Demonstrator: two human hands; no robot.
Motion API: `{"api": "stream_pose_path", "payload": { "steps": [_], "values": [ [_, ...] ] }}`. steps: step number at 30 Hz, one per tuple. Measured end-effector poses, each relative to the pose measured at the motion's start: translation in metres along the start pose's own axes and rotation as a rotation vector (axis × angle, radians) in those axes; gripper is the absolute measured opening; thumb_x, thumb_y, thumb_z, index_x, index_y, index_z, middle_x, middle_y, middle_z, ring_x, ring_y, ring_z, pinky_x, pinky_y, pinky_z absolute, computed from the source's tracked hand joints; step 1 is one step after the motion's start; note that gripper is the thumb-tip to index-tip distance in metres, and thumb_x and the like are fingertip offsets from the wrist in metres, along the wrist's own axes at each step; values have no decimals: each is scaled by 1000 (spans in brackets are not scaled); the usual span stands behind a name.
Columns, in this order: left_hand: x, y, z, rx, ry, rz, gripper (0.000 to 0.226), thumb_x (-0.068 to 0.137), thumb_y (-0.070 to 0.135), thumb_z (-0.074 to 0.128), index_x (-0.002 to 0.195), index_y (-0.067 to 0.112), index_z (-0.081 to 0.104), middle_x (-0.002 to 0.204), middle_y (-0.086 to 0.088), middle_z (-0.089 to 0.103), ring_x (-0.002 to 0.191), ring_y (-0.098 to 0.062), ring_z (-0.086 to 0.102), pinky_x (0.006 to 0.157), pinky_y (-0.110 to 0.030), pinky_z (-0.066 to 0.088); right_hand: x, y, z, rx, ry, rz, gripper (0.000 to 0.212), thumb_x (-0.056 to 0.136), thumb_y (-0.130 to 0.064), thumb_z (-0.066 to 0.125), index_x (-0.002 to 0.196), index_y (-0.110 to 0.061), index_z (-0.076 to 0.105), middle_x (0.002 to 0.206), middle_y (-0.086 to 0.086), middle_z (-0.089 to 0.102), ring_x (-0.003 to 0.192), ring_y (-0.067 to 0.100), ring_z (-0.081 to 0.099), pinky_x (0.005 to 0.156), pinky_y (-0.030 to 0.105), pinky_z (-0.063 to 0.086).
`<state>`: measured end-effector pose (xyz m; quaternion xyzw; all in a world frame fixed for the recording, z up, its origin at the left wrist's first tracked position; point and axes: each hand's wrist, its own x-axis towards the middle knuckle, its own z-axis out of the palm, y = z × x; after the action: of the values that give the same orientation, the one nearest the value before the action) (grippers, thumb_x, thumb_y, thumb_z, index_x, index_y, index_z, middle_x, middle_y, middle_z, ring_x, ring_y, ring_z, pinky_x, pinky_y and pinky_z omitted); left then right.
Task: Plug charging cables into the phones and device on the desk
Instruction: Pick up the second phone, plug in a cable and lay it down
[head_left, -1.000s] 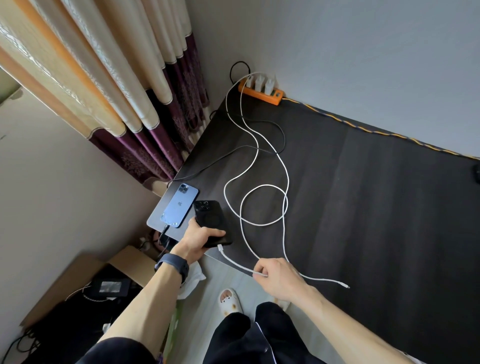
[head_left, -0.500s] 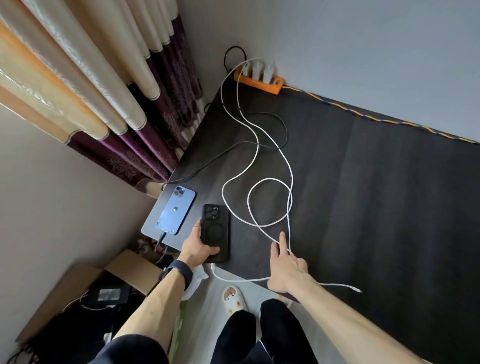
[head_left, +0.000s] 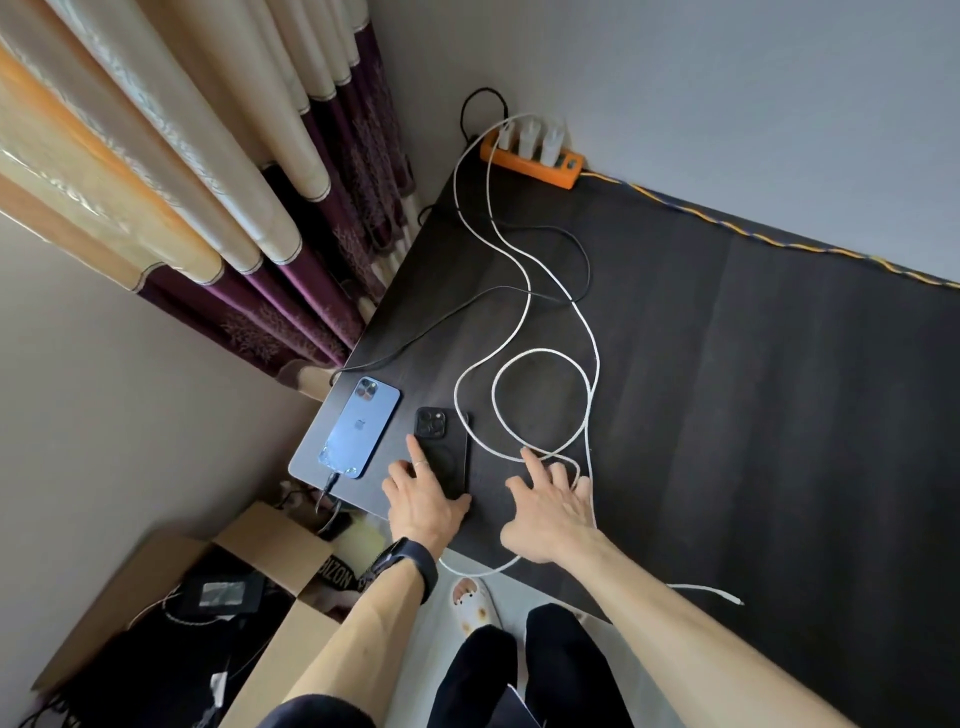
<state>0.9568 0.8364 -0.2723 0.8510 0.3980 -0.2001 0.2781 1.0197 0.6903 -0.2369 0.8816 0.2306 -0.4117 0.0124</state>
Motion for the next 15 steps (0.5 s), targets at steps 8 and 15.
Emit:
{"api": "stream_pose_path", "payload": {
  "steps": [8, 15],
  "values": [
    [6, -7, -3, 145, -27, 27, 101, 80, 32, 70, 158, 8, 10, 149, -18, 28, 130, -41, 32, 111, -43, 35, 23, 15, -9, -194, 186, 183, 69, 94, -49, 27, 150, -9, 39, 158, 7, 33, 137, 31, 29, 108, 57, 15],
    [21, -16, -15, 192, -14, 92, 99, 79, 31, 70, 158, 7, 14, 151, -20, 30, 133, -42, 32, 115, -42, 26, 21, 90, 4, 5, 166, 371, 79, 94, -47, 40, 159, -13, 9, 169, 1, -6, 141, 30, 28, 107, 49, 34]
  ]
}}
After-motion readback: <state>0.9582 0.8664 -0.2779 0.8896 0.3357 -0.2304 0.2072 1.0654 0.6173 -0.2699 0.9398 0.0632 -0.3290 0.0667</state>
